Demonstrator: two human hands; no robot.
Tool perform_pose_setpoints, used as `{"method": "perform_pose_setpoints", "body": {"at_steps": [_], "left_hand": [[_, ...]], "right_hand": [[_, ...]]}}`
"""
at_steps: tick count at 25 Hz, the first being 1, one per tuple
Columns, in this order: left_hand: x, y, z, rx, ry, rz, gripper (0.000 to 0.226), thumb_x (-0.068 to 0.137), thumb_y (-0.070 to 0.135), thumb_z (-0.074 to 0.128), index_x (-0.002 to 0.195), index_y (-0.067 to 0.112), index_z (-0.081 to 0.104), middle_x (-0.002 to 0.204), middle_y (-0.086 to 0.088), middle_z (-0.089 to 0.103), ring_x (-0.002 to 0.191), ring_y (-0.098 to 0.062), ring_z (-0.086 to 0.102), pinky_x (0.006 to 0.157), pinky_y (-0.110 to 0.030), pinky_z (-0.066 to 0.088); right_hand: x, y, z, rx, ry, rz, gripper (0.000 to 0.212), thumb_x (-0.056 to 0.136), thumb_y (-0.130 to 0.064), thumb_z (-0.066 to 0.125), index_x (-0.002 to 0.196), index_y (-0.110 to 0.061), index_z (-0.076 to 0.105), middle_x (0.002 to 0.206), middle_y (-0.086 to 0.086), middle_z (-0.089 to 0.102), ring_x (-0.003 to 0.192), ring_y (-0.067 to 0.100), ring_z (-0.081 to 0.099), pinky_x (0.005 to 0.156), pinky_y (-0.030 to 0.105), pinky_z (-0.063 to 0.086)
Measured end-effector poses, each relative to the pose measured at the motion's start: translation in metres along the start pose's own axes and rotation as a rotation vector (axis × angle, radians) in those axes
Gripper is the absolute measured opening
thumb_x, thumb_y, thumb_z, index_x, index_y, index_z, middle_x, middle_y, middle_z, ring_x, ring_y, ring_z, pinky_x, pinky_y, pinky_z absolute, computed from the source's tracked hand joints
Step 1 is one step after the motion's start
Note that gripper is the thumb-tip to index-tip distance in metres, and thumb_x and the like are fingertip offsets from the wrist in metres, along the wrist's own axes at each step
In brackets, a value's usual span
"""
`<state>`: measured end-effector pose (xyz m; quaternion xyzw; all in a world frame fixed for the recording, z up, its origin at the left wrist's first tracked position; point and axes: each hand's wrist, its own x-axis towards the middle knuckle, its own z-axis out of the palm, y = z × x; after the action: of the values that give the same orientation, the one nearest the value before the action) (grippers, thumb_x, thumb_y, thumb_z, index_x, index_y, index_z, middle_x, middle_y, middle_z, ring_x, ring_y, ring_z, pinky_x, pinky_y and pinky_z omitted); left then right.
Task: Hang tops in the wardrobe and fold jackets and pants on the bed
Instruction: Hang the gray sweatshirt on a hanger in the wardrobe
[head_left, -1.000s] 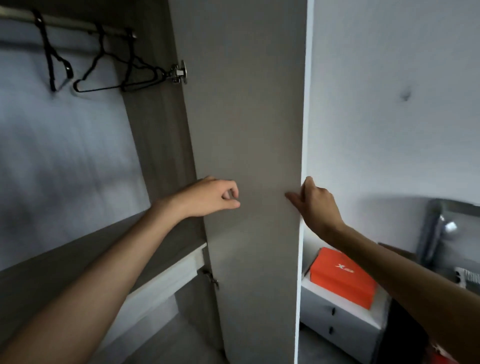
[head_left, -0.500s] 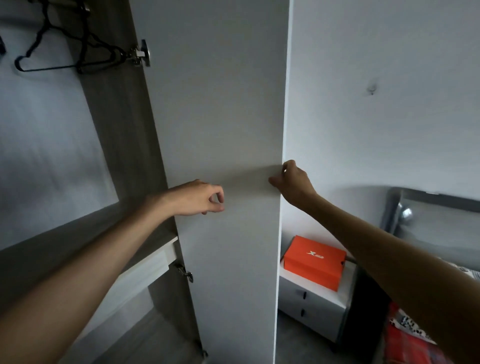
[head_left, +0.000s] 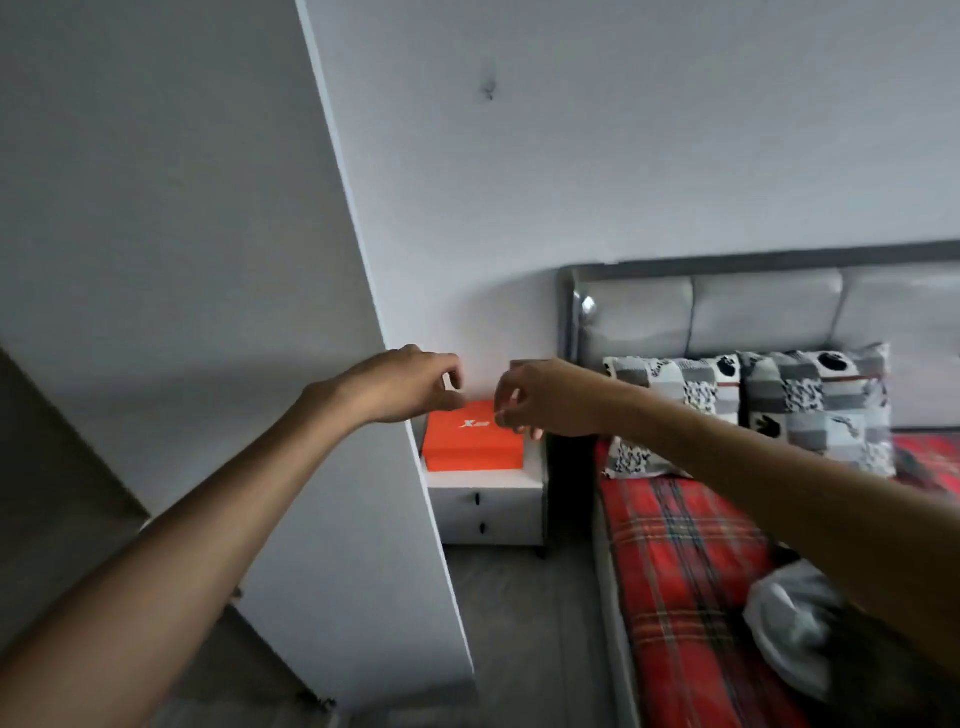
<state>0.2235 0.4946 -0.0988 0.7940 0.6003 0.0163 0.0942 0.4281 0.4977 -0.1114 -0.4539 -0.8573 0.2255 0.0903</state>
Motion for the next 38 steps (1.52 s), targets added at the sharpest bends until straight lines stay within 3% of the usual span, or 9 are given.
{"method": "perform_pose_setpoints", "body": {"at_steps": [5,11,14,19,23,25,28,34,38], "left_hand": [[0.063,0.048,0.059,0.049,-0.178,0.329,0.029,0.09,0.05,0.061,0.108,0.027,0.061,0.106,0.002,0.067,0.093,-0.016,0.06,0.086,-0.038,0.05],[0.092,0.186,0.151,0.039,-0.446,0.724,0.031,0.092,0.047,0.061,0.111,0.022,0.06,0.109,-0.001,0.068,0.098,-0.017,0.061,0.089,-0.032,0.047],[0.088,0.247,0.182,0.035,-0.527,0.865,0.031,0.093,0.046,0.06,0.112,0.022,0.061,0.108,0.001,0.068,0.092,-0.014,0.059,0.082,-0.028,0.046],[0.094,0.328,0.211,0.013,-0.622,0.927,0.029,0.094,0.04,0.062,0.112,0.018,0.063,0.104,0.003,0.069,0.088,-0.013,0.064,0.066,-0.015,0.045],[0.108,0.387,0.227,0.03,-0.659,0.951,0.025,0.094,0.037,0.062,0.109,0.017,0.063,0.098,0.001,0.071,0.087,-0.012,0.066,0.075,-0.021,0.048],[0.119,0.413,0.236,0.002,-0.678,0.945,0.023,0.094,0.037,0.062,0.106,0.017,0.063,0.095,0.0,0.071,0.085,-0.015,0.067,0.077,-0.027,0.053],[0.139,0.454,0.264,-0.018,-0.699,0.979,0.02,0.092,0.036,0.063,0.103,0.02,0.063,0.091,0.002,0.071,0.081,-0.013,0.068,0.072,-0.026,0.054],[0.188,0.503,0.349,0.079,-0.884,1.102,0.018,0.093,0.037,0.061,0.103,0.023,0.063,0.089,0.005,0.071,0.082,-0.01,0.068,0.071,-0.023,0.05],[0.223,0.523,0.395,0.14,-1.004,1.16,0.016,0.092,0.037,0.06,0.101,0.024,0.063,0.089,0.006,0.071,0.082,-0.014,0.07,0.078,-0.032,0.056]], "right_hand": [[-0.066,0.054,0.018,-0.104,0.076,0.332,0.023,0.093,-0.036,0.059,0.108,-0.019,0.065,0.101,0.001,0.067,0.092,0.02,0.062,0.078,0.031,0.049],[-0.209,0.121,0.077,0.065,0.067,0.827,0.015,0.093,-0.032,0.059,0.096,-0.018,0.063,0.078,-0.004,0.061,0.081,0.018,0.06,0.072,0.028,0.045],[-0.269,0.144,0.099,0.162,0.158,0.995,0.016,0.088,-0.032,0.06,0.091,-0.017,0.067,0.08,-0.001,0.069,0.076,0.019,0.066,0.079,0.033,0.054],[-0.336,0.186,0.121,0.307,0.312,1.094,0.017,0.091,-0.027,0.062,0.104,-0.016,0.062,0.087,0.0,0.071,0.072,0.018,0.071,0.077,0.031,0.056],[-0.379,0.236,0.113,0.393,0.386,1.159,0.018,0.091,-0.023,0.061,0.107,-0.015,0.06,0.086,0.001,0.071,0.074,0.02,0.072,0.068,0.028,0.056],[-0.396,0.254,0.111,0.432,0.426,1.186,0.015,0.091,-0.025,0.061,0.103,-0.017,0.062,0.083,0.0,0.071,0.07,0.016,0.071,0.071,0.033,0.059],[-0.423,0.283,0.124,0.491,0.438,1.262,0.009,0.091,-0.024,0.061,0.097,-0.018,0.063,0.081,-0.001,0.072,0.069,0.015,0.071,0.073,0.03,0.056],[-0.438,0.322,0.165,0.688,0.429,1.495,0.015,0.093,-0.023,0.058,0.103,-0.014,0.065,0.086,0.0,0.072,0.076,0.015,0.07,0.072,0.025,0.053],[-0.416,0.343,0.183,0.71,0.49,1.631,0.017,0.09,-0.025,0.056,0.103,-0.02,0.067,0.094,0.0,0.072,0.083,0.015,0.067,0.072,0.025,0.049]]}}
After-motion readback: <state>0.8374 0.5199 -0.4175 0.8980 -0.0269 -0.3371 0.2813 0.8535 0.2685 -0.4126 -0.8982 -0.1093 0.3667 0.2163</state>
